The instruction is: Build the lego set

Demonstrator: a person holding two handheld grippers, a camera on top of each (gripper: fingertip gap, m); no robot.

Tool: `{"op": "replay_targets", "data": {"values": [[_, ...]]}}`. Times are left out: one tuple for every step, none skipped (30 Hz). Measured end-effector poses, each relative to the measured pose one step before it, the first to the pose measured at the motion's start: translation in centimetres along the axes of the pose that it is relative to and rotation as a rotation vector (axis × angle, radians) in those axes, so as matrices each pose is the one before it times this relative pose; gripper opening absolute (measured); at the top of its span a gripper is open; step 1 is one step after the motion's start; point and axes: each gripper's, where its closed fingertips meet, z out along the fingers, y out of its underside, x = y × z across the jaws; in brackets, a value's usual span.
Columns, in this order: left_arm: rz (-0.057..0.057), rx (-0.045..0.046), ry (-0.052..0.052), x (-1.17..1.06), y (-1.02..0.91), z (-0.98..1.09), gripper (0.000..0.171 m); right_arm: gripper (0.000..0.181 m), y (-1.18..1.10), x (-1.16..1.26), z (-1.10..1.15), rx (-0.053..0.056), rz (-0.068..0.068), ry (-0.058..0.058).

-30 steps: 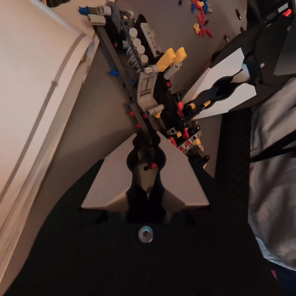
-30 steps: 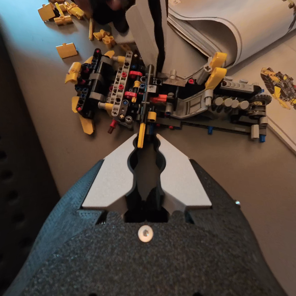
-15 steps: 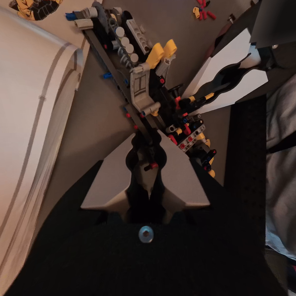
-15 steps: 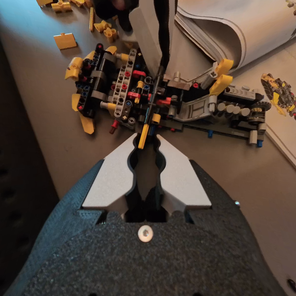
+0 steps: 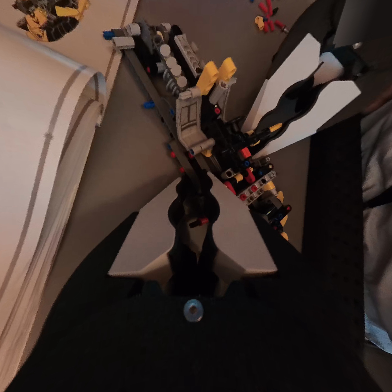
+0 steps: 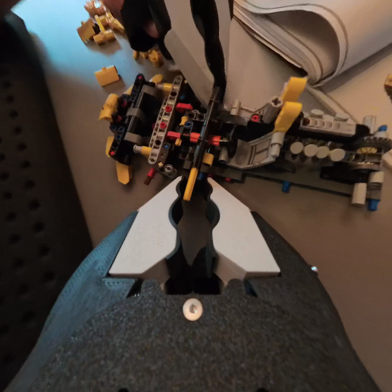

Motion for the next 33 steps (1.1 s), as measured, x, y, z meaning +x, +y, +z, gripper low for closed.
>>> {"op": "replay_targets", "data": {"values": [[0.0017,0.00004,-0.0085,-0.046,-0.017,-0.037,0.009,0.015,-0.017,0.031,0.044,-0.0103,-0.0266,0.0222],[-0.0045,0.00215,-0.0005,-0.017,0.004,-0.027,0.009,0.015,-0.023,0.024,0.055,-0.0045,-0.0131,0.0147],[-0.0060,0.00321,0.0065,0.010,0.019,-0.038,0.009,0.015,-0.019,0.010,0.024,0.0002,-0.0113,0.0112],[-0.0038,0.00304,0.0067,0.002,0.013,-0.030,0.009,0.016,-0.004,0.013,0.016,0.0046,-0.0078,0.0101],[-0.0032,0.00269,0.0046,0.018,-0.013,-0.019,0.009,0.016,0.001,-0.013,-0.002,0.0098,-0.0007,0.0067],[-0.0029,0.00284,0.0057,0.042,-0.012,0.017,0.009,0.016,0.024,-0.023,-0.024,0.0127,0.0072,0.0042],[-0.0017,0.00396,0.0053,0.061,-0.012,0.015,0.008,0.016,0.046,0.015,-0.050,0.0106,0.0031,0.0026],[-0.0017,0.00618,0.0028,0.039,-0.034,0.014,0.008,0.016,0.064,0.020,-0.054,0.0064,0.0002,0.0024],[-0.0005,0.00620,0.0018,0.053,-0.040,0.014,0.007,0.016,0.053,0.013,-0.097,0.0039,0.0016,0.0032],[0.0002,0.00295,0.0002,0.021,-0.019,0.012,0.006,0.019,-0.035,-0.044,-0.143,0.0068,0.0006,-0.0001],[0.0000,0.00121,-0.0002,-0.003,-0.015,-0.009,0.006,0.021,-0.141,0.007,-0.247,0.0118,0.0046,0.0057],[-0.0007,0.00044,0.0003,0.001,-0.006,-0.003,0.006,0.022,-0.186,0.032,-0.298,0.0159,0.0035,0.0057],[0.0004,0.00026,-0.0001,0.000,0.004,-0.003,0.006,0.023,-0.261,-0.067,-0.315,0.0225,0.0075,-0.0032],[0.0010,0.00060,-0.0009,-0.004,0.007,0.000,0.006,0.023,-0.260,-0.139,-0.291,0.0210,0.0104,-0.0108],[0.0007,0.00105,-0.0006,0.011,0.000,0.009,0.006,0.024,-0.307,-0.205,-0.245,0.0210,0.0093,-0.0142],[0.0012,0.00079,0.0001,0.033,0.001,0.037,0.006,0.024,-0.361,-0.037,-0.211,0.0233,0.0073,-0.0027],[0.0024,0.00030,-0.0005,0.037,-0.013,0.037,0.006,0.024,-0.408,0.097,-0.151,0.0244,0.0034,0.0073],[0.0037,0.00005,-0.0019,0.044,-0.002,0.037,0.006,0.022,-0.346,0.133,-0.052,0.0189,-0.0007,0.0089],[0.0033,-0.00024,-0.0040,0.002,0.004,0.006,0.006,0.019,-0.189,0.063,0.036,0.0063,-0.0043,0.0046],[0.0019,-0.00024,-0.0028,-0.003,0.004,-0.001,0.005,0.016,-0.049,0.117,0.027,-0.0042,-0.0053,0.0086],[-0.0004,0.00028,-0.0016,0.005,-0.004,0.002,0.005,0.013,0.054,0.153,0.002,-0.0099,-0.0053,0.0111],[-0.0001,-0.00040,-0.0023,-0.011,-0.002,0.003,0.005,0.012,-0.007,0.063,0.004,-0.0034,-0.0017,0.0063],[0.0016,-0.00001,-0.0029,-0.004,-0.001,0.018,0.005,0.011,-0.033,0.032,0.017,0.0027,0.0001,0.0062],[0.0029,-0.00001,-0.0028,0.001,-0.006,0.000,0.005,0.010,0.022,0.076,0.003,-0.0009,-0.0068,0.0094],[0.0023,-0.00057,-0.0019,-0.003,-0.007,0.006,0.005,0.010,0.031,0.021,-0.005,-0.0051,-0.0129,0.0082],[0.0008,-0.00003,0.0000,0.035,-0.001,0.012,0.005,0.011,0.078,0.091,-0.021,-0.0111,-0.0112,0.0146],[-0.0003,0.00054,0.0018,0.035,0.004,0.028,0.005,0.012,0.123,0.158,-0.011,-0.0119,-0.0023,0.0180],[-0.0015,0.00094,0.0003,-0.006,0.007,0.020,0.005,0.016,0.044,-0.073,0.030,-0.0034,0.0013,0.0012],[-0.0033,0.00141,0.0012,0.003,-0.011,-0.007,0.005,0.018,0.028,-0.047,0.067,0.0011,0.0044,-0.0008],[-0.0006,-0.00079,0.0000,-0.013,0.024,0.001,0.005,0.018,0.008,0.038,0.061,-0.0003,0.0117,0.0001],[0.0030,-0.00101,-0.0017,-0.008,0.006,0.010,0.005,0.016,-0.153,0.075,-0.003,0.0048,0.0113,-0.0014],[0.0014,-0.00061,-0.0017,-0.002,0.008,0.002,0.005,0.013,-0.079,0.152,-0.005,-0.0023,0.0073,0.0020],[0.0008,0.00023,-0.0008,-0.001,-0.003,-0.004,0.005,0.016,-0.036,0.145,0.044,-0.0044,0.0098,0.0004]]}}
